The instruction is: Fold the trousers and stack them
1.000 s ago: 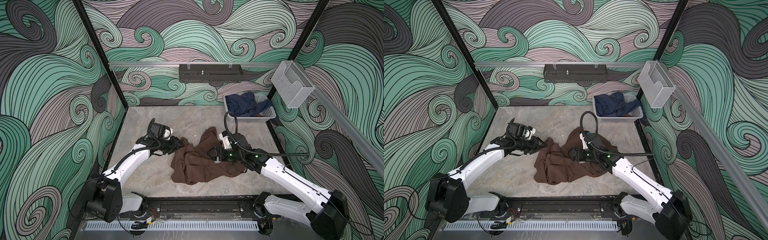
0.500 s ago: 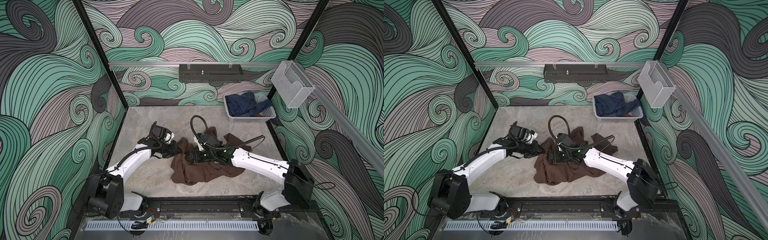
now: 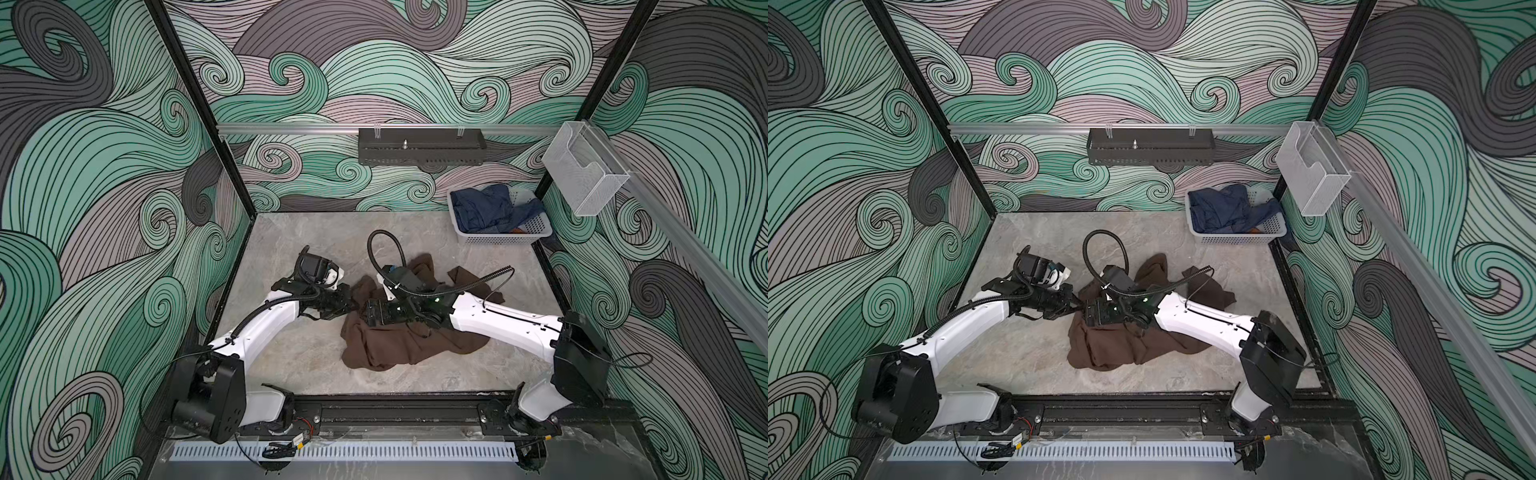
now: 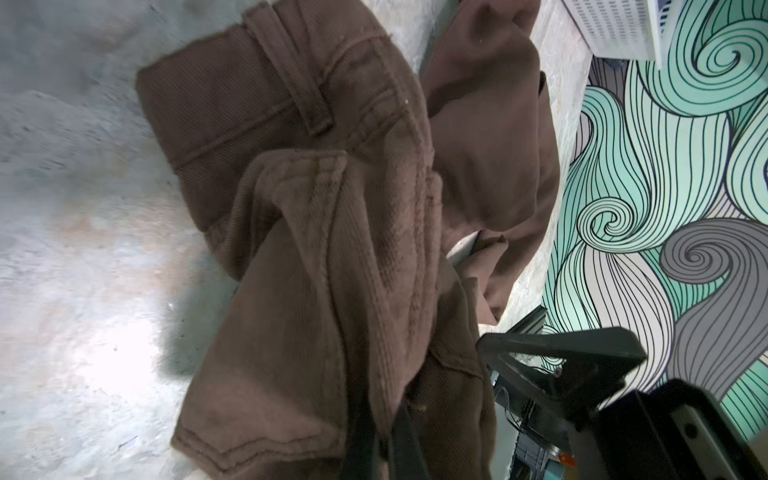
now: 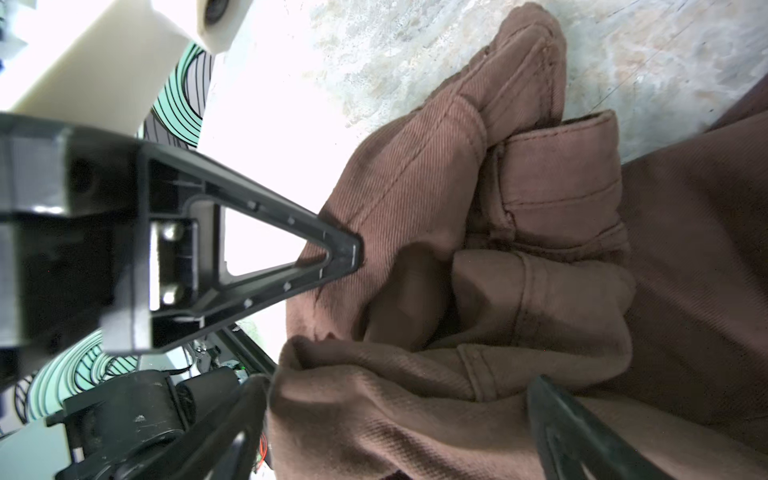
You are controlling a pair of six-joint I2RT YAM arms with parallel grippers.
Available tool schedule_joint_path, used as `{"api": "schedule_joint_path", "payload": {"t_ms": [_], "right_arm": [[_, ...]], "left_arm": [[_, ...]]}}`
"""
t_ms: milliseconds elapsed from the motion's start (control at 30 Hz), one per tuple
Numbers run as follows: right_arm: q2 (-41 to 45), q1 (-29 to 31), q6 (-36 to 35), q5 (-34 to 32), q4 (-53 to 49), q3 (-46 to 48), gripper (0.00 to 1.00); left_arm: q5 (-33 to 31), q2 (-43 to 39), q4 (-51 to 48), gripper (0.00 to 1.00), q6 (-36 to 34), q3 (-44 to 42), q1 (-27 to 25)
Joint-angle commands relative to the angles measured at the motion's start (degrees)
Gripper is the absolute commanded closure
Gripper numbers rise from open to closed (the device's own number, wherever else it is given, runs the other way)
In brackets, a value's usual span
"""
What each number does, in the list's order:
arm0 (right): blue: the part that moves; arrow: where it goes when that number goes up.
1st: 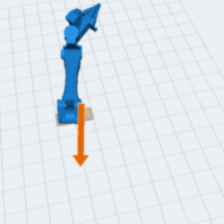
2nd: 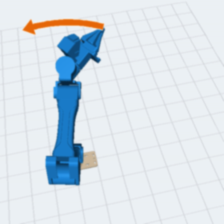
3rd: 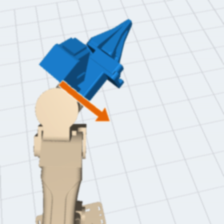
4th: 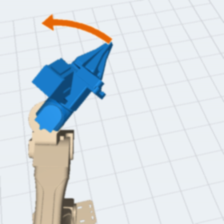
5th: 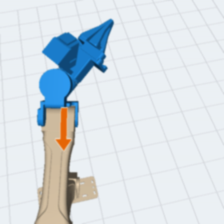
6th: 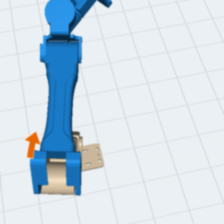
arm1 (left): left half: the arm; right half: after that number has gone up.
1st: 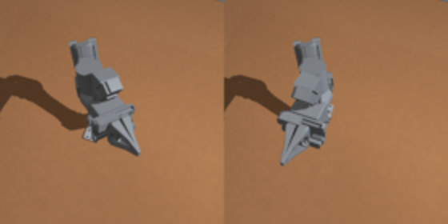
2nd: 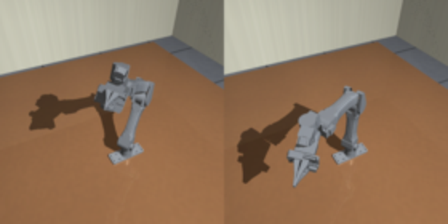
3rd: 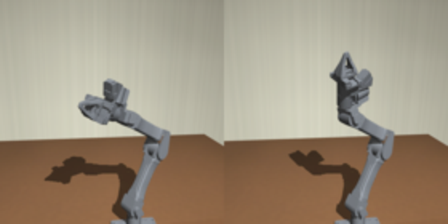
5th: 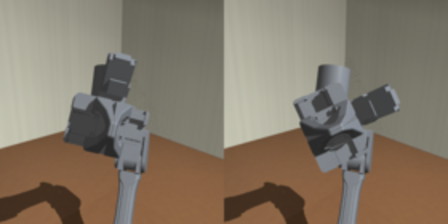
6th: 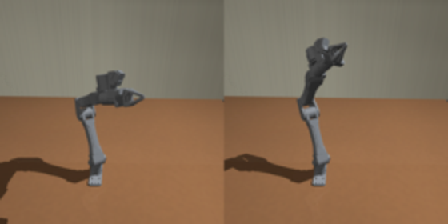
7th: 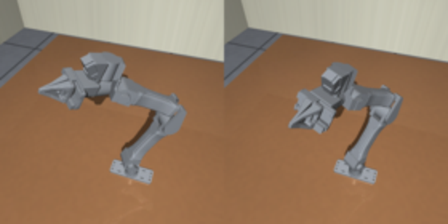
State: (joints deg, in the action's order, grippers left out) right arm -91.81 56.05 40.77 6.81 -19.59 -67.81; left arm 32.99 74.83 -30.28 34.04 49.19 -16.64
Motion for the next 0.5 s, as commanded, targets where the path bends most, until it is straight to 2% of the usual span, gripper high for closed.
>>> {"api": "schedule_joint_path", "payload": {"t_ms": [0,67,100,167,267,367,467], "right_arm": [[-0.96,0.37,-0.43,-1.42,-0.7,-1.61,0.01],[-2.17,0.37,-0.58,-1.57,-0.71,-2.03,0.02],[-2.89,0.29,-0.69,-1.78,-0.71,-2.23,0.06],[-4.06,0.37,-0.93,-3.31,-0.71,-2.24,0.25],[-4.78,-0.68,-0.92,-5.78,-2.9,-1.29,0.61],[-2.04,-2.97,0.04,-8.12,-2.79,1.95,0.98],[3.98,-5.88,-0.16,-9.92,-2.38,6.4,1.0]], "left_arm": [[-3.03,-2.49,-2.94,1.0,-1.29,0.83,1.19],[-4.03,-3.27,-4.01,1.0,-1.75,1.67,1.73],[-4.36,-3.57,-4.62,1.0,-2.08,2.23,2.1],[-4.82,-3.93,-5.69,1.0,-2.62,3.12,2.79],[-5.26,-4.53,-7.17,1.0,-3.45,4.23,4.26],[-5.64,-5.55,-8.89,1.0,-4.86,5.54,6.77],[-5.99,-6.74,-10.89,1.0,-6.61,7.25,10.4]]}}
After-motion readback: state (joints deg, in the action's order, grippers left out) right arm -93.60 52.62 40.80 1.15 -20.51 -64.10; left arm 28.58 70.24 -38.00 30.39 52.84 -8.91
